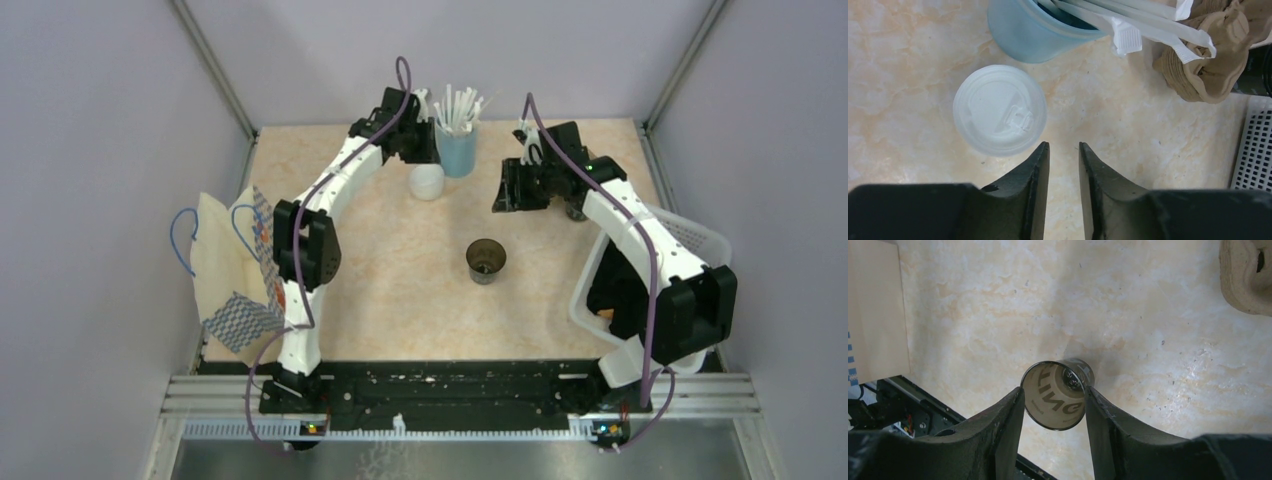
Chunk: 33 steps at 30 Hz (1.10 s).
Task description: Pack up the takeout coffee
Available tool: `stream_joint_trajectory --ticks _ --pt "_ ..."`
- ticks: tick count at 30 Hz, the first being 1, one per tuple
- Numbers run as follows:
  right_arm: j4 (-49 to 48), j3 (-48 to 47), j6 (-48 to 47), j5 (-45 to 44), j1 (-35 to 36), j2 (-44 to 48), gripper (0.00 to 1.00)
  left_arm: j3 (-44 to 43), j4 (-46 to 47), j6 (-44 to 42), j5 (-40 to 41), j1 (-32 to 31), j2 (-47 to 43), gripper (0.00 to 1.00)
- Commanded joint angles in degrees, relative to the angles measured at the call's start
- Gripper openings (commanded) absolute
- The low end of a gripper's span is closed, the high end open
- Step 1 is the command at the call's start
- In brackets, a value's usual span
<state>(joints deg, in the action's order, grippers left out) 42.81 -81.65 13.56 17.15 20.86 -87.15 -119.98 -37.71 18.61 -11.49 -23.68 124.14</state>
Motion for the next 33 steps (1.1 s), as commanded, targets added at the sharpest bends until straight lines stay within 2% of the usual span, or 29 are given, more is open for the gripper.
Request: stream_joint_trajectory --ticks 1,6,17,27,33 --pt "-1.3 -2.1 0.8 1.2 -0.2 0.0 0.48 1.1 5.4 -2.3 -4.6 0.0 2.7 0.38" --pt "-0.8 -2.6 0.8 0.7 -0.2 -0.6 0.48 0.0 7.1 -4.6 -4.1 0.0 5.4 0.43" --pt "-0.4 -1.9 0.7 1.3 -0.2 -1.0 0.48 -4.5 5.3 -4.6 -2.7 0.1 10.8 0.38" --pt "-0.4 -1.5 0.6 1.9 -0.2 -1.3 0.48 -5.2 5.2 -4.4 -2.1 -0.1 11.7 0.29" --pt "-0.6 -1.3 0.4 1.8 -0.2 -1.1 0.48 -6.4 4.6 -4.4 -1.9 -0.7 12.6 0.28"
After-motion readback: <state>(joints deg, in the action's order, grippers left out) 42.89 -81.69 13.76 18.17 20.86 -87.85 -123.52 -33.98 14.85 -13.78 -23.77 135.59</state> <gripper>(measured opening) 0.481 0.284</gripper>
